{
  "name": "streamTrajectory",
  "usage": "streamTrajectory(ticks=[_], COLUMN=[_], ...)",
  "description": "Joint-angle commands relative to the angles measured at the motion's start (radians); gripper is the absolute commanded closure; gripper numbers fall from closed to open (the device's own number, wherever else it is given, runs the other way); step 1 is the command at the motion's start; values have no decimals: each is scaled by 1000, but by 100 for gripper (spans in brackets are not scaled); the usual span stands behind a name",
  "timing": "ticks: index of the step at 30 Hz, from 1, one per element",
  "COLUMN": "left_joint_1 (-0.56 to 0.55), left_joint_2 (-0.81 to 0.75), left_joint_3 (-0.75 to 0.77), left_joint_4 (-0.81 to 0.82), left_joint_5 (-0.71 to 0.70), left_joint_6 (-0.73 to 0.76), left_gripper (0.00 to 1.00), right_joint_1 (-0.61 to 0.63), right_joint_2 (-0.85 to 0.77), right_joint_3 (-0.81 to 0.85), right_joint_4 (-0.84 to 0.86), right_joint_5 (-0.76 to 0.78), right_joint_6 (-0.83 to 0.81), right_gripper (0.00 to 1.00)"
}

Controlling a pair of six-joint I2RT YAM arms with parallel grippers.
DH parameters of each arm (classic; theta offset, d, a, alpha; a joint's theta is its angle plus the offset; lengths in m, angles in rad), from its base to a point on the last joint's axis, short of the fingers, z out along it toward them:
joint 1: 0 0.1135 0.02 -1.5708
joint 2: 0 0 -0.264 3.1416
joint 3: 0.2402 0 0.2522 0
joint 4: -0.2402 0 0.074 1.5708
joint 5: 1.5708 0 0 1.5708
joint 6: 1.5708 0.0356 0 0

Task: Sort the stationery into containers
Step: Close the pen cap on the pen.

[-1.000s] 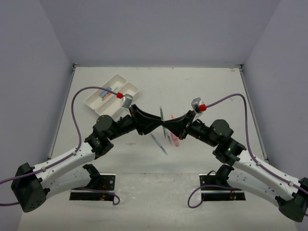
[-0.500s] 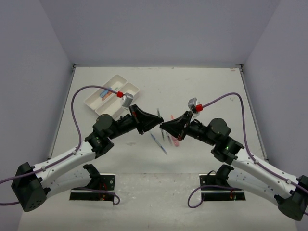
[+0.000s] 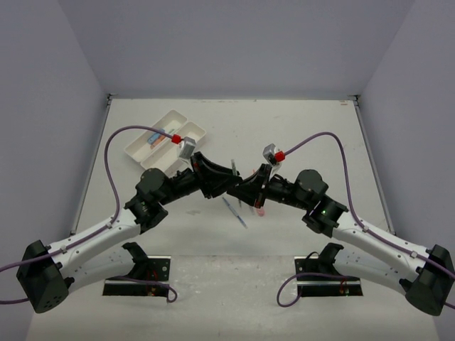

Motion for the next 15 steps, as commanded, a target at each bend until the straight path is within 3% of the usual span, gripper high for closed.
streamTrajectory(ticks=[1,2,15], left_joint_1=[-7,-7,-7], left_joint_2=[-22,-25,-54], left_joint_3=[60,72,153], left_joint_4=[-30,-46,-176], left_joint_5=[12,7,-84], left_joint_6=[43,62,154], left_gripper=[52,48,50], right_joint_1=[7,7,8], right_joint_2=[-13,-13,-15], right_joint_3=[61,66,83], right_joint_4=[-6,-16,-88], right_joint_5=[16,21,-33], right_joint_6=[-28,-35,-74], right_gripper=[100,100,100])
